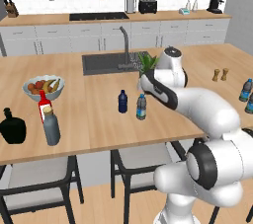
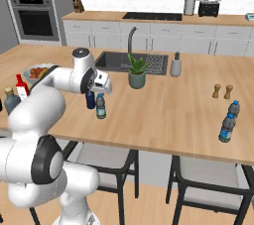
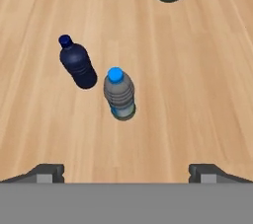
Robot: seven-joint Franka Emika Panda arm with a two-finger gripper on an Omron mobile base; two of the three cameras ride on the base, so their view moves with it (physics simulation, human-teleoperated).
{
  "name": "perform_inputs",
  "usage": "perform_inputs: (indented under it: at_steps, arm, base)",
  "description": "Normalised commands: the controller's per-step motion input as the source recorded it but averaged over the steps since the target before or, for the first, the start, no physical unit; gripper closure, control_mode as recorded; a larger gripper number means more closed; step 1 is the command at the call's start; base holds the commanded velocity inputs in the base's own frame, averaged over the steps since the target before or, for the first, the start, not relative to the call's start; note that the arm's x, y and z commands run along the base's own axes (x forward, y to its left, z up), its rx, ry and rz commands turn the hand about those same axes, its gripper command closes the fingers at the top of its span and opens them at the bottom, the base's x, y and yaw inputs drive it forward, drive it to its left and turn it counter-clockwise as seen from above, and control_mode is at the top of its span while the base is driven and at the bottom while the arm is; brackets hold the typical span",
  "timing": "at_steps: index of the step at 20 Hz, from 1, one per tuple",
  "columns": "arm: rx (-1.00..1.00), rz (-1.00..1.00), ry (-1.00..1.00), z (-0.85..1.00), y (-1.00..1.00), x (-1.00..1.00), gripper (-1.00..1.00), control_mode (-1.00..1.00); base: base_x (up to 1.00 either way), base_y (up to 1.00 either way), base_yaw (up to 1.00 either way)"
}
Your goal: Move the plastic bottles in the middle to the plastics group, and the glass bottles in the middle to the glass group.
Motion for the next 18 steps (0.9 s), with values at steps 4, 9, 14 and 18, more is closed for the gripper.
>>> perform_inputs:
  at_steps: [4,9,14,18]
  arm:
    - [0.0,0.0,0.0,-0.27,0.1,0.27,-1.0,-1.0]
    - [0.0,0.0,0.0,-0.28,0.07,0.42,-1.0,-1.0]
    - [0.0,0.0,0.0,-0.19,0.06,0.33,-1.0,-1.0]
    - [0.0,0.0,0.0,-0.11,0.0,0.29,-1.0,-1.0]
  base:
    - [0.0,0.0,0.0]
    - [0.0,0.0,0.0]
    - [0.0,0.0,0.0]
    - [0.0,0.0,0.0]
